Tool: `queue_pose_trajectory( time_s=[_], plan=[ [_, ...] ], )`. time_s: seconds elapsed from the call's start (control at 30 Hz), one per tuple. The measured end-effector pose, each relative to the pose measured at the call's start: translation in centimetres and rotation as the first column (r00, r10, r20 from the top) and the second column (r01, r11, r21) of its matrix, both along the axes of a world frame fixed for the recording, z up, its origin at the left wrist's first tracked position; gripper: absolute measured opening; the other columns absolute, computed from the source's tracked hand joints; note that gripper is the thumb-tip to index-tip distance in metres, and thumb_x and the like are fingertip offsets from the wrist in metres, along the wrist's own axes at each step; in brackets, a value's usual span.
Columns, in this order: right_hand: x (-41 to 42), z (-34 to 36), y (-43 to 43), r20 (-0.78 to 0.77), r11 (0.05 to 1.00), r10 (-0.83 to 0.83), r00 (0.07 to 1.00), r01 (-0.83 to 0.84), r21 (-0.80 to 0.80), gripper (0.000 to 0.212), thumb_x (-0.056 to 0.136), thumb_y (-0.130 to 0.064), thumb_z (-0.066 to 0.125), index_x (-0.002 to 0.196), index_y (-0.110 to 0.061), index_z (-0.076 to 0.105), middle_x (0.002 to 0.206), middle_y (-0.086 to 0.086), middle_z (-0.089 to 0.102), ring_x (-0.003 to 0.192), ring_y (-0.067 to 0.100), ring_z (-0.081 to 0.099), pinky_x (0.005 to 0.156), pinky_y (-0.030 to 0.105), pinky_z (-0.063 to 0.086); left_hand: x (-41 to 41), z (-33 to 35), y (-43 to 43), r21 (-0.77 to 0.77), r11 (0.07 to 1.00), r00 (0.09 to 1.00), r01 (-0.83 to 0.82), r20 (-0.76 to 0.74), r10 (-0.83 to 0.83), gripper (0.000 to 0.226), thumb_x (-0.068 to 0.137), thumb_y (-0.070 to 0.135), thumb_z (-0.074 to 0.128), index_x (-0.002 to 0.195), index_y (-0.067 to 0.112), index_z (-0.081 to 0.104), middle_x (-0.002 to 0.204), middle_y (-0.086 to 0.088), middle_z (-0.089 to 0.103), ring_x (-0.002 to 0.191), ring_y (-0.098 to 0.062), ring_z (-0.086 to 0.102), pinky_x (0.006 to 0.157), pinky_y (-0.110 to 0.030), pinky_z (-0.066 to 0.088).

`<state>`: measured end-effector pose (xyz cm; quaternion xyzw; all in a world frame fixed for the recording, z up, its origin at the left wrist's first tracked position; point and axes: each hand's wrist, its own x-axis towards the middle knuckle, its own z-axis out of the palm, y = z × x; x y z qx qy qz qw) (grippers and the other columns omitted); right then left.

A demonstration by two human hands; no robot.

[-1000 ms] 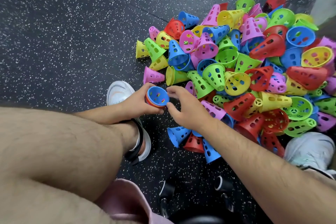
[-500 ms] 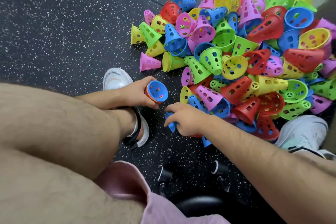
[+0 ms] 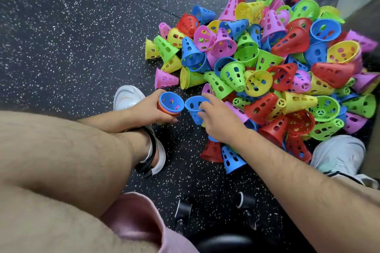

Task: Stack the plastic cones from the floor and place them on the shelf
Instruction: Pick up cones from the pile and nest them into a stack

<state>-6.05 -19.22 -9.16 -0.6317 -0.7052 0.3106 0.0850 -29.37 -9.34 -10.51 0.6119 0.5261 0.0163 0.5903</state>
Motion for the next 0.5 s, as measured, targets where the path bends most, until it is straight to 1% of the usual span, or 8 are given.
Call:
queue_pose_trajectory(
  time_s=[0.07,0.13,0.17,0.23,0.27,0.3,0.4,0.5],
  plan=[
    [0.3,0.4,0.4,-0.070,0.994,-0.106,0.992,0.108,0.019,0.023,0.105,-0.016,0.045,0.107,0.002,0.060,0.146,0.021,0.046,0.149,0.030,0.026,0.117,0.040,0.026,0.0,0.0,-0.1,-0.008,1.000,1.000,0.006,-0.004,-0.006,0.066,0.071,0.001,0.091,0.118,0.020,0.049,0.090,-0.009,0.066,0.069,-0.019,0.062,0.062,-0.039,0.054],
    [0.3,0.5,0.8,-0.184,0.966,-0.243,0.952,0.254,0.040,0.021,0.105,-0.020,0.046,0.104,-0.003,0.059,0.144,0.018,0.048,0.147,0.027,0.030,0.116,0.040,0.029,0.0,0.1,-0.2,-0.015,1.000,1.000,0.003,-0.008,-0.003,0.068,0.070,0.003,0.092,0.119,0.019,0.048,0.089,-0.009,0.066,0.069,-0.021,0.061,0.063,-0.040,0.054],
    [0.1,0.5,1.0,-0.242,0.949,-0.289,0.926,0.310,0.053,0.020,0.105,-0.020,0.047,0.103,-0.004,0.059,0.138,0.016,0.052,0.144,0.026,0.034,0.114,0.038,0.032,0.0,0.1,-0.2,-0.016,1.000,1.000,-0.001,-0.007,0.001,0.070,0.067,0.006,0.094,0.119,0.019,0.048,0.089,-0.009,0.066,0.069,-0.021,0.062,0.063,-0.040,0.054],
    [-0.4,0.6,1.4,-0.323,0.917,-0.345,0.881,0.390,0.082,0.022,0.104,-0.021,0.048,0.101,-0.004,0.062,0.120,0.013,0.060,0.135,0.027,0.045,0.108,0.034,0.036,0.0,0.3,-0.3,-0.016,1.000,1.000,-0.009,-0.006,0.009,0.076,0.057,0.021,0.096,0.117,0.023,0.049,0.089,-0.007,0.067,0.068,-0.018,0.063,0.062,-0.039,0.055],
    [-0.8,0.7,1.6,-0.343,0.908,-0.353,0.870,0.407,0.098,0.022,0.104,-0.021,0.049,0.102,-0.004,0.063,0.115,0.013,0.062,0.132,0.028,0.048,0.106,0.031,0.036,0.0,0.5,-0.3,-0.018,1.000,1.000,-0.010,-0.007,0.010,0.078,0.054,0.027,0.095,0.117,0.024,0.049,0.090,-0.006,0.067,0.069,-0.017,0.063,0.062,-0.039,0.056],
    [-1.2,0.7,1.7,-0.351,0.908,-0.348,0.869,0.406,0.106,0.022,0.103,-0.021,0.050,0.105,-0.004,0.064,0.117,0.013,0.063,0.132,0.027,0.048,0.107,0.028,0.035,0.1,0.6,-0.3,-0.018,1.000,1.000,-0.008,-0.006,0.008,0.078,0.054,0.026,0.095,0.117,0.023,0.049,0.092,-0.007,0.067,0.070,-0.018,0.063,0.063,-0.039,0.056],
    [-2.4,1.0,1.7,-0.347,0.938,-0.295,0.890,0.338,0.070,0.025,0.103,-0.021,0.053,0.117,-0.006,0.067,0.134,0.015,0.059,0.138,0.024,0.044,0.110,0.022,0.027,0.4,0.9,-0.5,0.010,1.000,1.000,0.026,-0.014,-0.026,0.072,0.069,0.006,0.094,0.123,0.015,0.048,0.101,-0.012,0.065,0.079,-0.020,0.060,0.067,-0.039,0.055],
    [-3.2,1.0,1.2,-0.358,0.963,-0.222,0.907,0.262,0.067,0.024,0.101,-0.018,0.056,0.117,-0.005,0.068,0.129,0.018,0.061,0.128,0.029,0.050,0.108,0.031,0.035,0.6,1.2,-0.7,0.033,0.999,0.999,0.042,-0.011,-0.042,0.070,0.073,0.001,0.091,0.127,0.010,0.047,0.105,-0.012,0.064,0.085,-0.020,0.059,0.075,-0.044,0.055]
  ],
)
